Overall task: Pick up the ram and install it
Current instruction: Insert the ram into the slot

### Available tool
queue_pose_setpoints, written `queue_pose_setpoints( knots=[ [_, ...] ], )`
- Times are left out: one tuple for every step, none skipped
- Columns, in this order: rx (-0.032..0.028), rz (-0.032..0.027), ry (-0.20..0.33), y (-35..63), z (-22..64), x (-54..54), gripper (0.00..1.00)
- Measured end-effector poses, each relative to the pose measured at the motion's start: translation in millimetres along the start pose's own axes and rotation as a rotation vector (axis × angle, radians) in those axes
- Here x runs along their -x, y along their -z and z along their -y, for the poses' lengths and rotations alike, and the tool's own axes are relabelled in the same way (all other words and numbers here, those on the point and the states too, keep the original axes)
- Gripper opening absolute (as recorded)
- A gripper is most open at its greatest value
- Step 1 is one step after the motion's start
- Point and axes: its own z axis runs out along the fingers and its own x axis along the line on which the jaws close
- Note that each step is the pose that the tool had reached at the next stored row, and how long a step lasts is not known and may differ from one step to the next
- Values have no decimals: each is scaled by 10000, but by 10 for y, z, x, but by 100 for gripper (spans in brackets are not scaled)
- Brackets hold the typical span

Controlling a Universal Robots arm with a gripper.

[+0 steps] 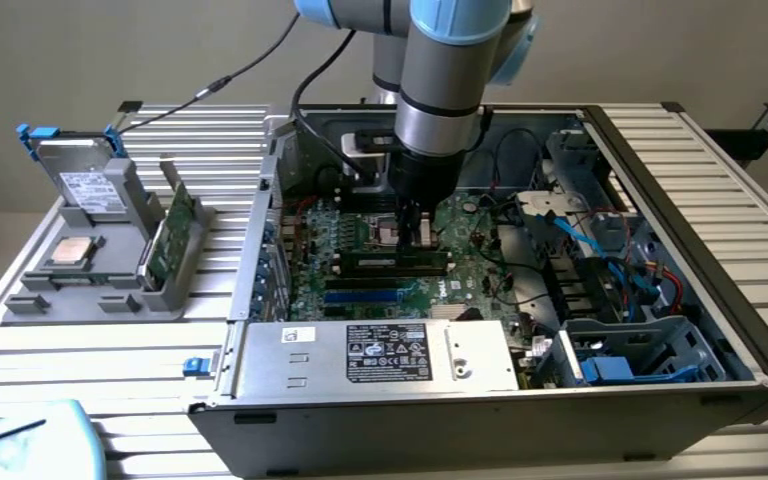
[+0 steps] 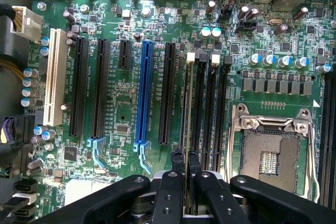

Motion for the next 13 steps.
queue_pose_setpoints(
  knots=[
    [1, -1, -4, -3, 0, 0, 14],
    [1, -2, -6, -5, 0, 0, 14],
    [2, -2, -10, -6, 0, 0, 14],
    [2, -2, -16, -8, 0, 0, 14],
    [2, 0, -21, -10, 1, 0, 14],
    [3, 0, -30, -11, 1, 1, 14],
    [2, 3, -44, -13, 1, 2, 14],
    [3, 5, -61, -16, 2, 3, 14],
    [3, 8, -79, -19, 2, 4, 14],
    [4, 8, -97, -22, 2, 6, 14],
    [6, 7, -113, -23, 3, 6, 14],
    [7, 7, -126, -24, 2, 7, 14],
    [8, 8, -137, -25, 3, 8, 14]
  ],
)
